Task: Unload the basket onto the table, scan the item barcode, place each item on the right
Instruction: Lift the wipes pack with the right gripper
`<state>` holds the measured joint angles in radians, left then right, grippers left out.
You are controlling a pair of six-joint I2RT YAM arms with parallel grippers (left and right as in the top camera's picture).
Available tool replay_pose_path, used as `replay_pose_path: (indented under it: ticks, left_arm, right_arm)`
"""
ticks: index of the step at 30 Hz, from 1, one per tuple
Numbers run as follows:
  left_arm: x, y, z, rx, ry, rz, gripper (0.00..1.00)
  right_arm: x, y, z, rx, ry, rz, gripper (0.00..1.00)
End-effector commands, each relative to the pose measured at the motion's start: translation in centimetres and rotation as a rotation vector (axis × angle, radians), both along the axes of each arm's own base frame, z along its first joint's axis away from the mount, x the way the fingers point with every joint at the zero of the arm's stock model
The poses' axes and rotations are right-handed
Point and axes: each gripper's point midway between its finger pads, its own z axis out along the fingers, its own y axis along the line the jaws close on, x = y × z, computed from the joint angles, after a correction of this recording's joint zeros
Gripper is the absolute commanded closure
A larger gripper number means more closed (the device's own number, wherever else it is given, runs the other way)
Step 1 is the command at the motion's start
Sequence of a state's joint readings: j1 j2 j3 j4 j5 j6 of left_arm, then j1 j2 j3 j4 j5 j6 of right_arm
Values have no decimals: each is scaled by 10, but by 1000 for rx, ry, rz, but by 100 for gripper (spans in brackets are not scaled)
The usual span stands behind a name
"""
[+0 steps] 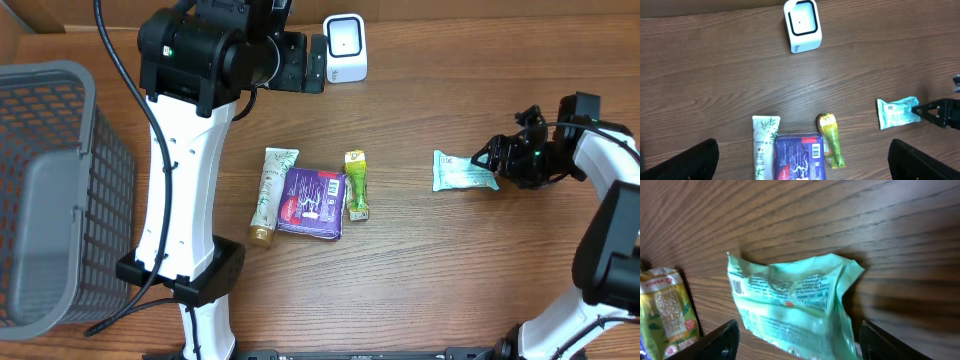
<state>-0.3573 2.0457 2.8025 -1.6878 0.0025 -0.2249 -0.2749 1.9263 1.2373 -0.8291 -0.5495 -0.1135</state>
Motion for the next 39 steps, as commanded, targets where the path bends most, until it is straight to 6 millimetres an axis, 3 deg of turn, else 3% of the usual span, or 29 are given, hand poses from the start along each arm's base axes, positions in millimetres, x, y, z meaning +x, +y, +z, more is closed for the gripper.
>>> replay_pose_path:
  ticks: [1, 13, 19, 28, 39]
  left_arm:
    - [-5, 6, 14, 8, -47, -7, 0]
    - [2, 5, 20, -2, -79, 8, 0]
    - [-2, 37, 25, 54, -91, 150, 0]
    - [-26, 84, 69, -72, -181, 351, 0]
    - [-25, 97, 62, -40, -166, 408, 0]
  right_arm:
    - [-2, 6, -14, 42, 10, 31, 24]
    - [-4, 17, -36, 88, 51, 47, 34]
    - [-6, 31, -44, 121, 72, 72, 36]
    - [-1, 51, -47, 108, 49, 130, 45]
    - [-11, 54, -66, 100, 36, 122, 50]
